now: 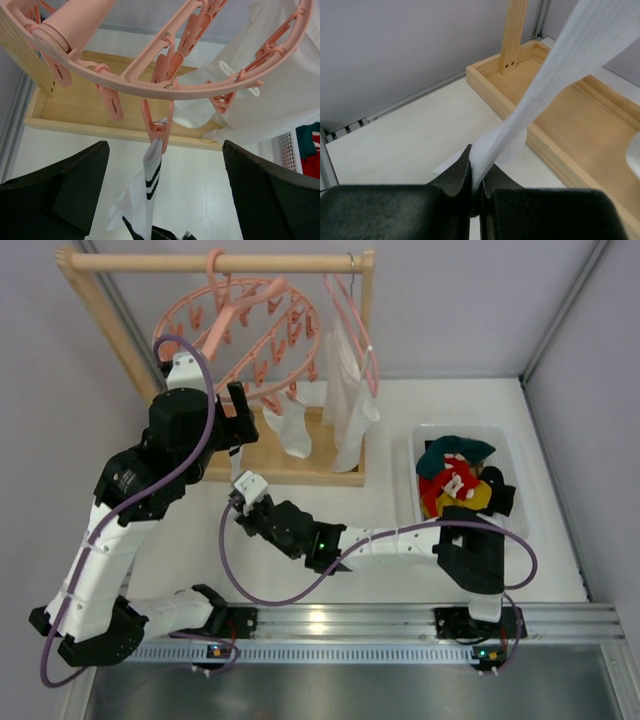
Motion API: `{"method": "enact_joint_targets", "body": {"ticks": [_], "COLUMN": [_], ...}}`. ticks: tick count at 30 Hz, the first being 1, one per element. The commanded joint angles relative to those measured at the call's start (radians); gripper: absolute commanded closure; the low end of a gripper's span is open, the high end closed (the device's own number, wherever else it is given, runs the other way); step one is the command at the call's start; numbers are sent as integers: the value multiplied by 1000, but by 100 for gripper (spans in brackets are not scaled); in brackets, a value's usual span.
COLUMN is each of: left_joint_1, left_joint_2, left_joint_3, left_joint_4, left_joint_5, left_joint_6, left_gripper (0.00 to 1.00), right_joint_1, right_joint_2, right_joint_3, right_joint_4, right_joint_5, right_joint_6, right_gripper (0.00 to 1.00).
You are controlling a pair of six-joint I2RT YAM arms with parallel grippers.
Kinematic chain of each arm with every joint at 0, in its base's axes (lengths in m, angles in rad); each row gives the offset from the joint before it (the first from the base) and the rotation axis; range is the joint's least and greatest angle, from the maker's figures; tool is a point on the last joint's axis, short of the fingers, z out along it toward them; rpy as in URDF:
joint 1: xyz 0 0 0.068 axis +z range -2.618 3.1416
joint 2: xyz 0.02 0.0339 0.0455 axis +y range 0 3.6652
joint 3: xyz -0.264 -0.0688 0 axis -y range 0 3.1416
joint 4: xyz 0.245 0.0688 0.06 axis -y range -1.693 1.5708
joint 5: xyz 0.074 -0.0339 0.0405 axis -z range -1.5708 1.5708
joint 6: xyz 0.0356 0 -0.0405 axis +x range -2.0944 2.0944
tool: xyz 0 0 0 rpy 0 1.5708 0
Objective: Remove the socks clipped to the hanger
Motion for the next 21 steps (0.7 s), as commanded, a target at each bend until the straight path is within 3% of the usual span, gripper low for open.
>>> {"method": "enact_joint_targets", "body": {"ticks": [1,8,14,21], "left_joint_1": [-1,4,5,11], "left_joint_2": [-2,10,18,18], "left_joint_3": [-28,-80,-124,-146], "left_joint_4": [59,134,190,210], "left_joint_5": [-6,17,-12,-32], "left_joint_6": [28,28,51,62], "left_gripper": [1,7,20,21], "right_joint_1": [25,25,25,25], "right_joint_2": [-71,-98,-108,-133], "right_joint_3": [-36,-83,-104,-122], "right_joint_4": [26,59,65,71], "right_joint_5": [-66,-109,-150,-164], "right_joint_6": [11,14,16,16], "right_gripper": [100,100,100,100]}}
